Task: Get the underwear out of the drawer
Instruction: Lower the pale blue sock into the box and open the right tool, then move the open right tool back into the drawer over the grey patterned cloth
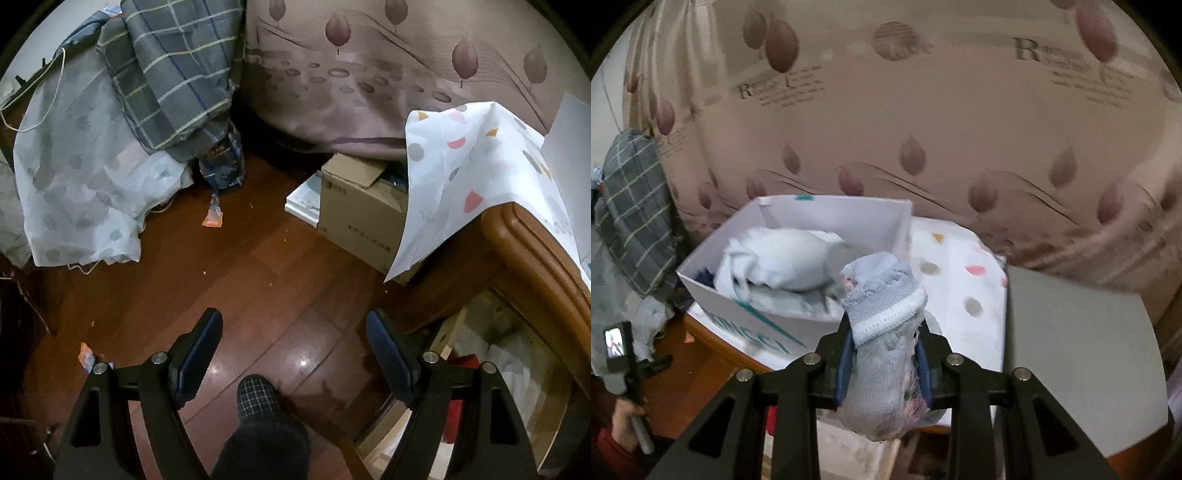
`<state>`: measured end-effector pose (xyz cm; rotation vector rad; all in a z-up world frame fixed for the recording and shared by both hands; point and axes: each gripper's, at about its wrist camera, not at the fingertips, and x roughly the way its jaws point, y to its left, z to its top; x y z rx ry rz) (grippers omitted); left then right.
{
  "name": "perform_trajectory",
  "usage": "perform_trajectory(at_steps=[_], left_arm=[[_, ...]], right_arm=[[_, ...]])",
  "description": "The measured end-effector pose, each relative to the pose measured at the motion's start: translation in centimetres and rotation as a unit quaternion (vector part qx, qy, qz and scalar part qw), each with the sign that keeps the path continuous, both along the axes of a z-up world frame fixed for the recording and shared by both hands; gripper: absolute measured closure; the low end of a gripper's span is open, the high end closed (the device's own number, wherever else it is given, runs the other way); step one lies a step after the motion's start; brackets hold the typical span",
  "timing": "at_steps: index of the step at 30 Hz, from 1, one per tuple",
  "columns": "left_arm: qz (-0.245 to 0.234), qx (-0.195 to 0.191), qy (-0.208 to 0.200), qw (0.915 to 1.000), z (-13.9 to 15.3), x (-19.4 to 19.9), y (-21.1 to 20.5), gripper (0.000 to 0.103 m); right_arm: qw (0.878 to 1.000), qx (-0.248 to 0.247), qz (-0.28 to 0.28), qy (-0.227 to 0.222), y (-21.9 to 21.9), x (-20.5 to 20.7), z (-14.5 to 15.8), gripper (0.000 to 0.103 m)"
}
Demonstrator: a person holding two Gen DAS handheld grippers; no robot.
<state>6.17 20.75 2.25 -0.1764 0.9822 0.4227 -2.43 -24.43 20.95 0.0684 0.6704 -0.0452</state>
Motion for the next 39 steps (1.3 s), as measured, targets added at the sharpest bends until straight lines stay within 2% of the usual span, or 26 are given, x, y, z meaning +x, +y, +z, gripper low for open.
perform_trajectory(at_steps=[5,11,16,22,28,30,32,34,39], left_arm=[[0.001,-0.002,0.007,1.0000,-0.1,0.0,0.0,0.026],[0.008,-0.002,0.008,0.9999,0.0,0.0,0.5,0.026],[0.022,-0.005,0.013,0.9997,-0.2,-0.1,1.4,0.026],[0.031,-0.011,0.020,0.9993,-0.3,-0.2,1.9,0.026],[0.034,-0.017,0.026,0.9989,-0.5,-0.1,2.2,0.026],[0.032,-0.017,0.028,0.9989,-0.6,0.0,2.1,0.026],[0.030,-0.015,0.029,0.9990,-0.6,0.0,2.0,0.026],[0.026,-0.015,0.027,0.9992,-0.5,-0.1,1.9,0.026],[0.015,-0.020,0.018,0.9995,-0.4,-0.1,1.5,0.026]], right_arm=[[1.000,-0.007,0.022,0.009,2.5,3.8,1.6,0.074],[0.999,-0.019,0.038,0.028,5.1,8.5,1.8,0.074],[0.997,-0.019,0.051,0.058,6.6,11.3,0.6,0.074],[0.994,-0.031,0.049,0.090,7.7,12.8,-2.4,0.073],[0.993,-0.048,0.041,0.102,8.2,13.2,-4.2,0.067],[0.993,-0.046,0.045,0.099,8.5,13.1,-4.2,0.059],[0.993,-0.053,0.048,0.096,8.7,13.0,-4.0,0.046],[0.993,-0.060,0.047,0.090,8.9,12.8,-3.6,0.039],[0.992,-0.096,0.049,0.068,9.3,11.6,-1.9,0.038]])
